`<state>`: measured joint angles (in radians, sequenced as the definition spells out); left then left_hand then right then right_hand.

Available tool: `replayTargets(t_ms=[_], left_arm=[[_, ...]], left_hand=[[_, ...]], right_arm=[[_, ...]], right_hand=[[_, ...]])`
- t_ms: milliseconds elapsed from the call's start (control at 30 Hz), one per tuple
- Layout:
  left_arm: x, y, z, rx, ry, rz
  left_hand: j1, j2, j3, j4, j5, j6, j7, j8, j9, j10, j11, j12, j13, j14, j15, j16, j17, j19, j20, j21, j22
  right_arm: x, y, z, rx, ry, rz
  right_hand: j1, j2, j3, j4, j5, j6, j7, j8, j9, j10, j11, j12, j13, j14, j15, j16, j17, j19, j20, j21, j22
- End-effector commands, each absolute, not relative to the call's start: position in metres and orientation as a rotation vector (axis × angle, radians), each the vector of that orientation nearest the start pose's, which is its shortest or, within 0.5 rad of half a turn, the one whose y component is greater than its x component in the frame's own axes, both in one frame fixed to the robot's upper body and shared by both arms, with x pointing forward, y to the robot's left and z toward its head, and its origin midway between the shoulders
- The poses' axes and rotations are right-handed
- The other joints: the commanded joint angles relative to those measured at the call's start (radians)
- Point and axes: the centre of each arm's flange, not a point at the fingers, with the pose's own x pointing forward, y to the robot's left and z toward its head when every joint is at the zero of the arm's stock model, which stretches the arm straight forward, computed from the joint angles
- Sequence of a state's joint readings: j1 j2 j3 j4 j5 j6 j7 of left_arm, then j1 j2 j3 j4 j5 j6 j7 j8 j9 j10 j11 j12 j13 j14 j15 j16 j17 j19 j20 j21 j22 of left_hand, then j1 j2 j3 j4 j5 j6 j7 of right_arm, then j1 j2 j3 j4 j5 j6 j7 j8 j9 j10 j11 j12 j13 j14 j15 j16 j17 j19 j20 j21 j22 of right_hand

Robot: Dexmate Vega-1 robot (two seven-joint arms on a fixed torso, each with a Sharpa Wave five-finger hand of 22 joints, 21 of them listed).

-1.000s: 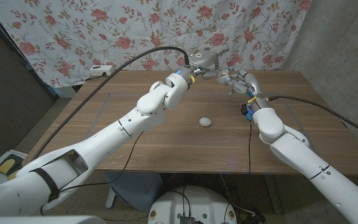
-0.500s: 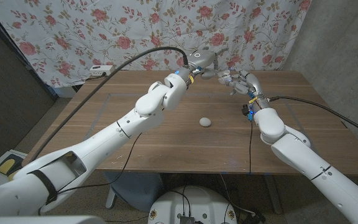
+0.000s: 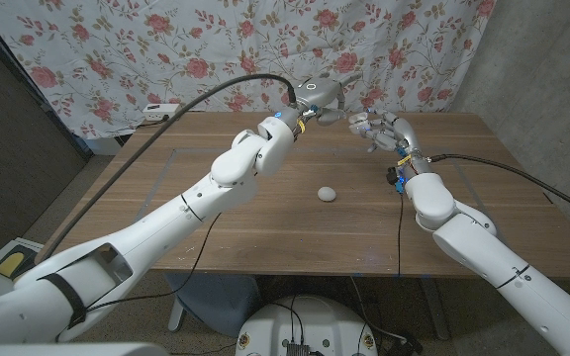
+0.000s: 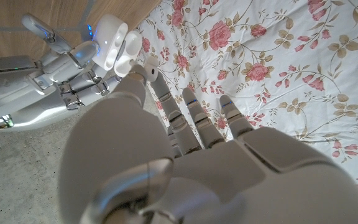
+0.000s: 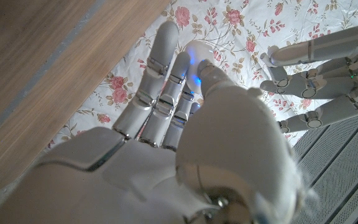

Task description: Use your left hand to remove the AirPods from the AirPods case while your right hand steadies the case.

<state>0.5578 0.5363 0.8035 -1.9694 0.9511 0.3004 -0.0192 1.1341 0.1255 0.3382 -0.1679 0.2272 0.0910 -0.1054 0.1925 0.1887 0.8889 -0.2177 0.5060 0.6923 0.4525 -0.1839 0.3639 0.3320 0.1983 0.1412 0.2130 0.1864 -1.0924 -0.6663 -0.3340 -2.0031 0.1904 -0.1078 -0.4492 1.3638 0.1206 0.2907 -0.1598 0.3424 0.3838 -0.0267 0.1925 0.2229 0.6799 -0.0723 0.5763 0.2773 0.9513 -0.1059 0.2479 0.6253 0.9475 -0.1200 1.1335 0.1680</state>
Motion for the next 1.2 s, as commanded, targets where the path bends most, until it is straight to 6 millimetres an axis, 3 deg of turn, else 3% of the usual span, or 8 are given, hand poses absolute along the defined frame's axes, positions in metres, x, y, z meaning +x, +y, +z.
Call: replayTargets(t_ms=[33, 1200], left_arm=[[0.498, 0.045, 0.132, 1.52, -1.127, 0.171], [0.495, 0.082, 0.123, 1.522, -1.046, 0.256]], left_hand=[[0.002, 0.011, -0.003, 0.005, 0.0, 0.005, -0.001, -0.003, 0.001, -0.003, -0.003, 0.006, 0.019, 0.028, -0.028, -0.003, 0.005, 0.008, -0.002, 0.004, 0.0], [0.002, 0.011, -0.004, 0.007, -0.001, 0.005, -0.002, -0.003, 0.001, -0.012, -0.003, 0.015, 0.027, 0.031, -0.027, -0.008, 0.01, 0.008, -0.001, 0.004, 0.0]], right_arm=[[0.53, -0.236, 0.01, -0.375, -0.7, -0.09], [0.533, -0.252, 0.007, -0.377, -0.678, -0.17]], right_hand=[[-0.001, 0.003, 0.0, 0.002, 0.009, 0.01, -0.005, 0.006, 0.003, 0.055, -0.049, 0.207, 0.15, 0.044, -0.125, 0.001, -0.001, -0.245, -0.062, 0.01, 0.003], [-0.001, 0.004, -0.002, 0.003, 0.01, 0.011, -0.006, 0.006, 0.001, 0.057, -0.048, 0.206, 0.149, 0.042, -0.124, 0.001, -0.003, -0.253, -0.061, 0.014, 0.002]])
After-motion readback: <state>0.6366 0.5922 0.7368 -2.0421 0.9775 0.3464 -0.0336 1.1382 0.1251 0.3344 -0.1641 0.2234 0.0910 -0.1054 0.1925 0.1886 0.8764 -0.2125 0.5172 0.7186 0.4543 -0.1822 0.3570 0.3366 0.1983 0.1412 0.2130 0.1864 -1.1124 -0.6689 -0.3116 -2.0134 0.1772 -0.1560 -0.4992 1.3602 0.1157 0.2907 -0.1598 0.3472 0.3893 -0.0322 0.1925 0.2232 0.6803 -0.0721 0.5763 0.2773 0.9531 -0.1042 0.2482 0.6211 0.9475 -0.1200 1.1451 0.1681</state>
